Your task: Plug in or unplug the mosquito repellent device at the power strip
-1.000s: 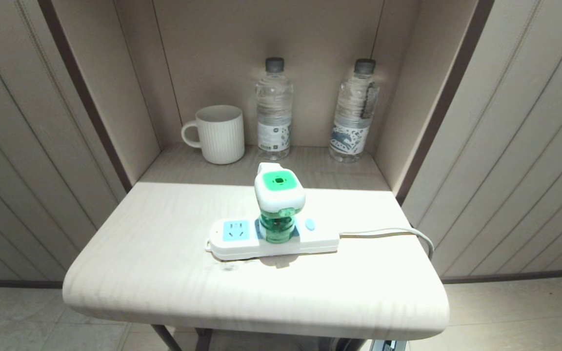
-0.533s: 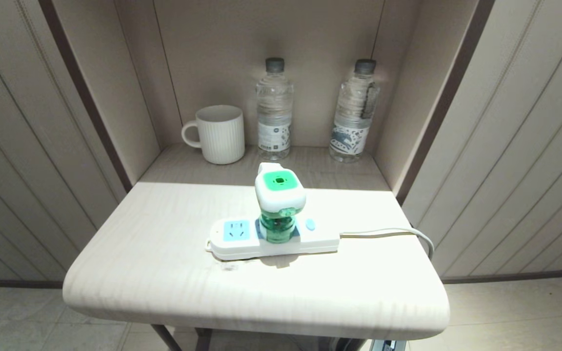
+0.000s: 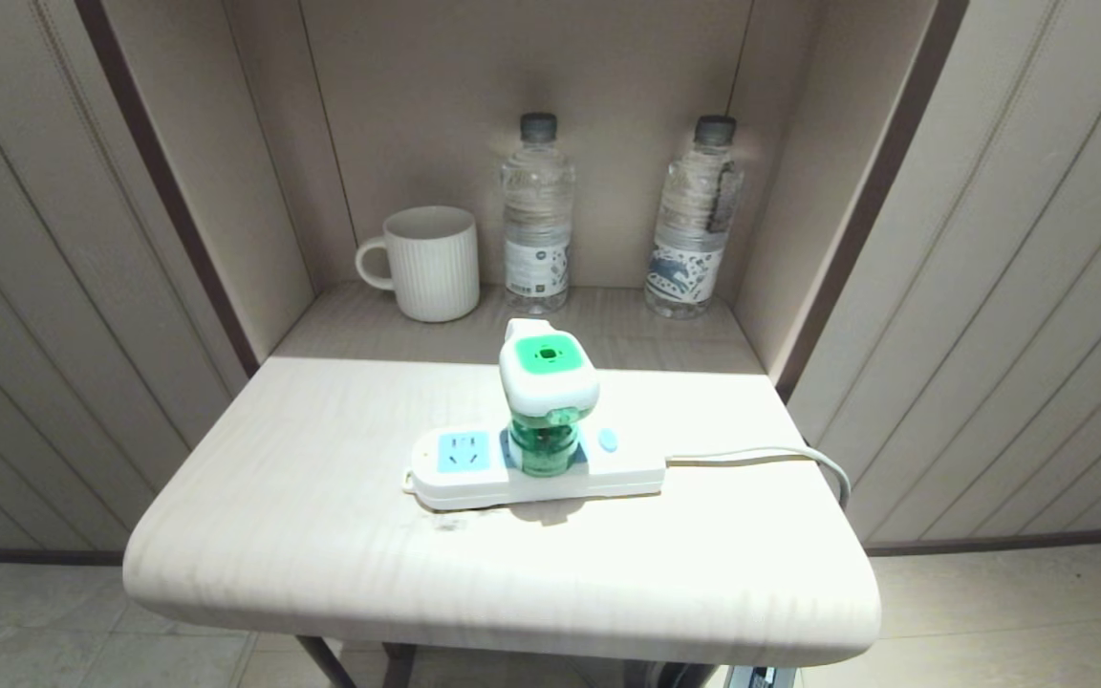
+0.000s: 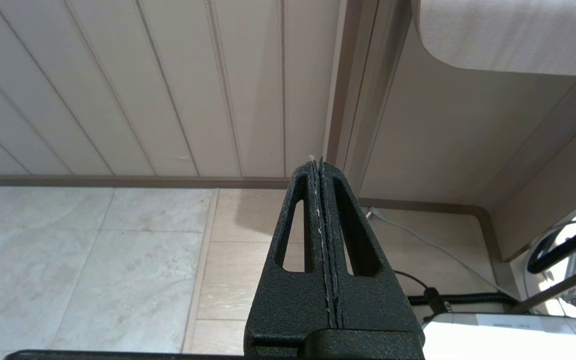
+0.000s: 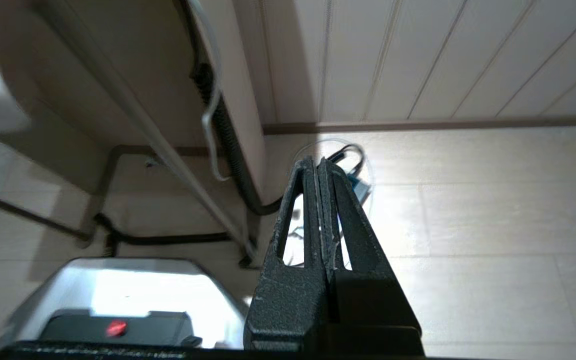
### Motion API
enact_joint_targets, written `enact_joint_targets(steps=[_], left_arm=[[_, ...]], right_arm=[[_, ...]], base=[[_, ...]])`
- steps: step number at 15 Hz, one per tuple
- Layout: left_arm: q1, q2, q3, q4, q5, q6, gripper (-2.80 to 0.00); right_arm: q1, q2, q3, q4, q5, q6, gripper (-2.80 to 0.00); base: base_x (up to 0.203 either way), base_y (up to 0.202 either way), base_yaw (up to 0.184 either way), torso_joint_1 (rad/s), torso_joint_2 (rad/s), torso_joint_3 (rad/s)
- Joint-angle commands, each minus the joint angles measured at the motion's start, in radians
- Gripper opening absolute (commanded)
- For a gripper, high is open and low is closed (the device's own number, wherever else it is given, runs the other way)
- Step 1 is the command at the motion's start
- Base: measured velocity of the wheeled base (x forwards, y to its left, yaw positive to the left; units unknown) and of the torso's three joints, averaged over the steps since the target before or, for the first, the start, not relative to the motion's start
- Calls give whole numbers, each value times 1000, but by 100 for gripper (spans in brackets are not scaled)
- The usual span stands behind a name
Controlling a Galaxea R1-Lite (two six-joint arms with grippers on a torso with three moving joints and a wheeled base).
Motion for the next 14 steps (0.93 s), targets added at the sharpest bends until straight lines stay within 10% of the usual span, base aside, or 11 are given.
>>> enact_joint_targets(steps=[1, 14], left_arm=[[0, 1, 0, 1, 0, 0, -280], [0, 1, 0, 1, 0, 0, -280]], right_arm=[[22, -141, 163, -118, -29, -36, -280], [39, -340, 351, -241, -55, -74, -280]], base=[[0, 0, 0, 0, 0, 0], [0, 0, 0, 0, 0, 0]])
